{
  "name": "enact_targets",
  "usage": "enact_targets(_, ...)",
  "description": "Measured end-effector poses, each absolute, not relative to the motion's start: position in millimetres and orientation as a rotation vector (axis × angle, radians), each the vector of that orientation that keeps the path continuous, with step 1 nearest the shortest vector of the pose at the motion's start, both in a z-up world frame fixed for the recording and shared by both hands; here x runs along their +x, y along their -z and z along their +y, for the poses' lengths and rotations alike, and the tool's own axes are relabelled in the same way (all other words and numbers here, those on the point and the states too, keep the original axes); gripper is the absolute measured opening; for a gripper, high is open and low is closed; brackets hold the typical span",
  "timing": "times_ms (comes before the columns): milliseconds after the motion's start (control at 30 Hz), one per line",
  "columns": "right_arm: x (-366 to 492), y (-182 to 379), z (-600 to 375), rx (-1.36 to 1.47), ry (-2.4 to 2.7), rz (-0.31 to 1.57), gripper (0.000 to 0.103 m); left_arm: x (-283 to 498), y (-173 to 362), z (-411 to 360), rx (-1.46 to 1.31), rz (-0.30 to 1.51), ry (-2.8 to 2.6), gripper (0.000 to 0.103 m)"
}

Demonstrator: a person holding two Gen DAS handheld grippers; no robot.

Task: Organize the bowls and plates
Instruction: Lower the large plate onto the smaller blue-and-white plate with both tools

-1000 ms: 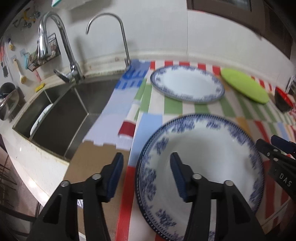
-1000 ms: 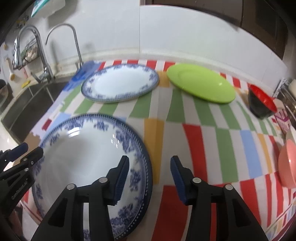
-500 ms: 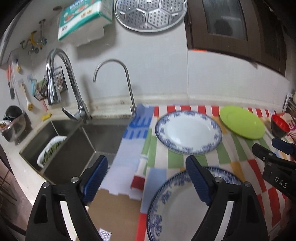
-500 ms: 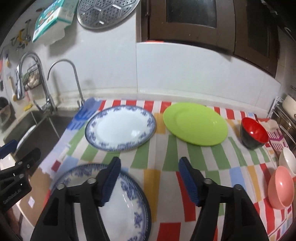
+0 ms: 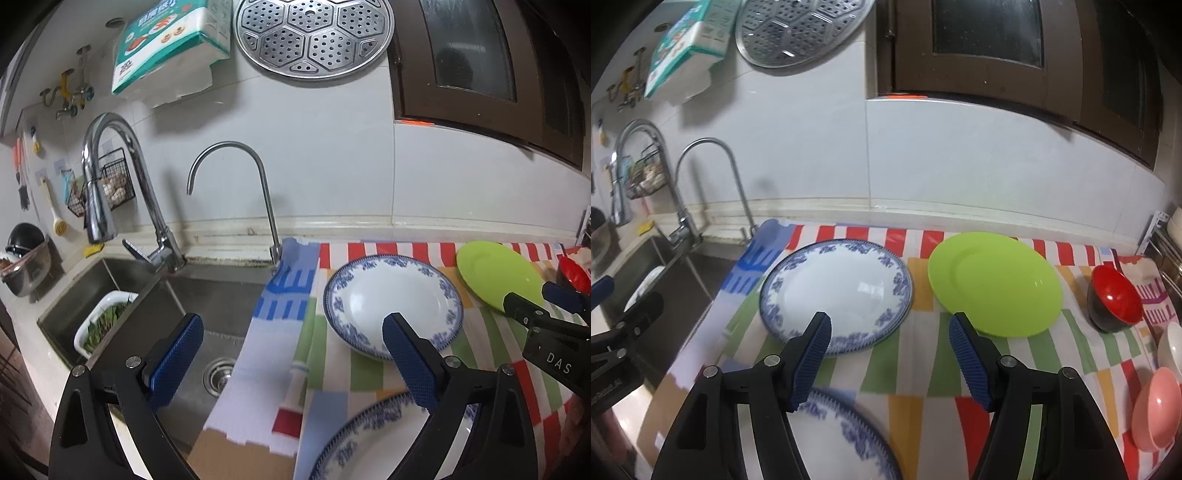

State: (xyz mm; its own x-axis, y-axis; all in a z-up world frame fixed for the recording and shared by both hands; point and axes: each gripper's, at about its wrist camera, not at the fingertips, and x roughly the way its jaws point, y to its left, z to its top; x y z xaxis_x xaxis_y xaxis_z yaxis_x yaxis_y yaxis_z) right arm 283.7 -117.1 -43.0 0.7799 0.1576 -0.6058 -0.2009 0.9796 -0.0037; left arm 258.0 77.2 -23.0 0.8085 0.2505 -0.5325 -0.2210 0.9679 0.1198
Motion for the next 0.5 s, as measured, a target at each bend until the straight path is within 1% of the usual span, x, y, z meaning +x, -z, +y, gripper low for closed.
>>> enact_targets(200,312.0,48.9,-110.0,-0.09,-0.191,0.635,0.067,292.1,31.0,83.2,0.039,0.6,-0.241,0.098)
enact_targets(300,325.1,54.7,-106.3,-0.09,-0.194,0.64,0.067,308.4,38.2,86.6,0.042,0.612,-0.244,0.095)
enact_targets(500,348.6,73.6,-102.2,-0.089,-0.196,0.667,0.067,337.4,59.3,89.6,0.062,0.65,-0.234,0.086)
